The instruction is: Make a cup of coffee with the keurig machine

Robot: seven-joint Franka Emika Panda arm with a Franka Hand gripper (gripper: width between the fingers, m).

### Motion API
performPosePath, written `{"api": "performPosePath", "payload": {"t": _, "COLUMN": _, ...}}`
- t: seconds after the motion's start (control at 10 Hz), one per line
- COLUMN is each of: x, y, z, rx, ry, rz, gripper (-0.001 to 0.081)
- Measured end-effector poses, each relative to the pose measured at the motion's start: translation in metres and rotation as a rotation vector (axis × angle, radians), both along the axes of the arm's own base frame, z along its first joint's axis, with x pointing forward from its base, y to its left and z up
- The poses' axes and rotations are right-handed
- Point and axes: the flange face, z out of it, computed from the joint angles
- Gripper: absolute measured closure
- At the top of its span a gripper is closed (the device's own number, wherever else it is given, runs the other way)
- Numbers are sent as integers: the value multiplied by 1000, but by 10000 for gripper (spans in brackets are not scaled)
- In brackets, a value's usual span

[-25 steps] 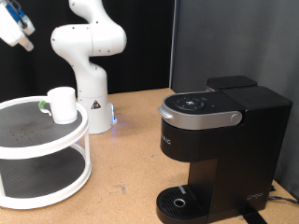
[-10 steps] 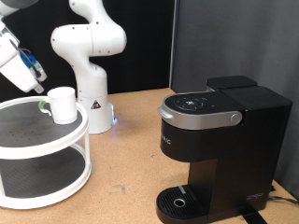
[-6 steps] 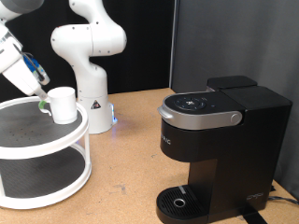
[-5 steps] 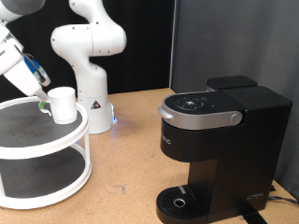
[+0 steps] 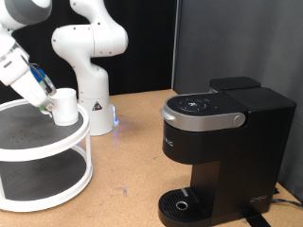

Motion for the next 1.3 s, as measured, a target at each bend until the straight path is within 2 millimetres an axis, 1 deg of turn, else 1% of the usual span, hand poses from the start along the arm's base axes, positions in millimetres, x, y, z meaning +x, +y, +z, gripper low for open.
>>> {"api": "performPosePath", "payload": {"t": 0.3, "x": -1, "y": 4, "z": -6, "rx": 7, "ry": 9, "rz": 17, "gripper": 1}}
{"api": "performPosePath", "payload": {"t": 0.8, "x": -3, "y": 7, "z": -10, "rx": 13, "ry": 16, "rz": 19, "gripper": 1}}
{"api": "performPosePath", "payload": {"t": 1.0, "x": -3, "y": 7, "z": -11, "rx": 15, "ry": 25, "rz": 15, "gripper": 261}}
{"api": "performPosePath", "payload": {"t": 1.1, "x": -3, "y": 7, "z": -11, "rx": 15, "ry": 29, "rz": 13, "gripper": 261}}
{"api": "performPosePath", "payload": {"t": 1.2, "x": -3, "y": 8, "z": -11, "rx": 17, "ry": 33, "rz": 12, "gripper": 447}}
{"api": "performPosePath", "payload": {"t": 1.3, "x": -4, "y": 8, "z": -11, "rx": 20, "ry": 38, "rz": 11, "gripper": 582}}
